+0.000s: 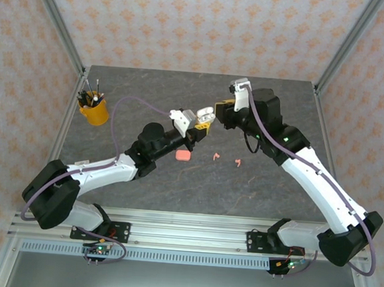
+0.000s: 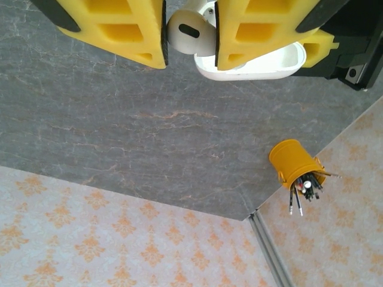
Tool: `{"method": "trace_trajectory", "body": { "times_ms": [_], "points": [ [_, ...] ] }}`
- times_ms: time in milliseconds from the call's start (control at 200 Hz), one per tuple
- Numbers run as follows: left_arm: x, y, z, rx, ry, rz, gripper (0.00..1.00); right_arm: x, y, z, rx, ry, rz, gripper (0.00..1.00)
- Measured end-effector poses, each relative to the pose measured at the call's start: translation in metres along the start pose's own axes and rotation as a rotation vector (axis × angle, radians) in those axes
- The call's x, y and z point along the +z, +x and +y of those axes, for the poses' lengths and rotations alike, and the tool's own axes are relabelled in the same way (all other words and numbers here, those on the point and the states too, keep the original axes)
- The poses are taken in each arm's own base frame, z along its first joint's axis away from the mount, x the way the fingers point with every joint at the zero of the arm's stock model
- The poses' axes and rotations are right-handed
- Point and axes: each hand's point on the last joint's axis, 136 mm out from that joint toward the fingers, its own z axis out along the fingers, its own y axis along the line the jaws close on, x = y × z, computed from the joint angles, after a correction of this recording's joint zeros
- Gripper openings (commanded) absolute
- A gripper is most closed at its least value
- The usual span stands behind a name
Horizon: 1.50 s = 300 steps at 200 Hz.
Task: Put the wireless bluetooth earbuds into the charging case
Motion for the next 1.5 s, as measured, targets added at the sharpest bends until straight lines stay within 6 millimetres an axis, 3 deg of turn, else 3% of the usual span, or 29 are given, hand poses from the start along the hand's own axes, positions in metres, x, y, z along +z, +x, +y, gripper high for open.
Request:
{"method": "trace_trajectory", "body": {
  "times_ms": [626,1501],
  "points": [
    [0.002,-0.002,-0.001,-0.002,0.01,-0.001,0.0,0.017,0.009,0.007,-0.054,-0.013,0.031,0.23],
    [0.004,-0.004,-0.001,-0.002,0.009,-0.001,0.0,0.021,0.008,0.01,-0.19,0.012,0.007,0.21]
  ]
}}
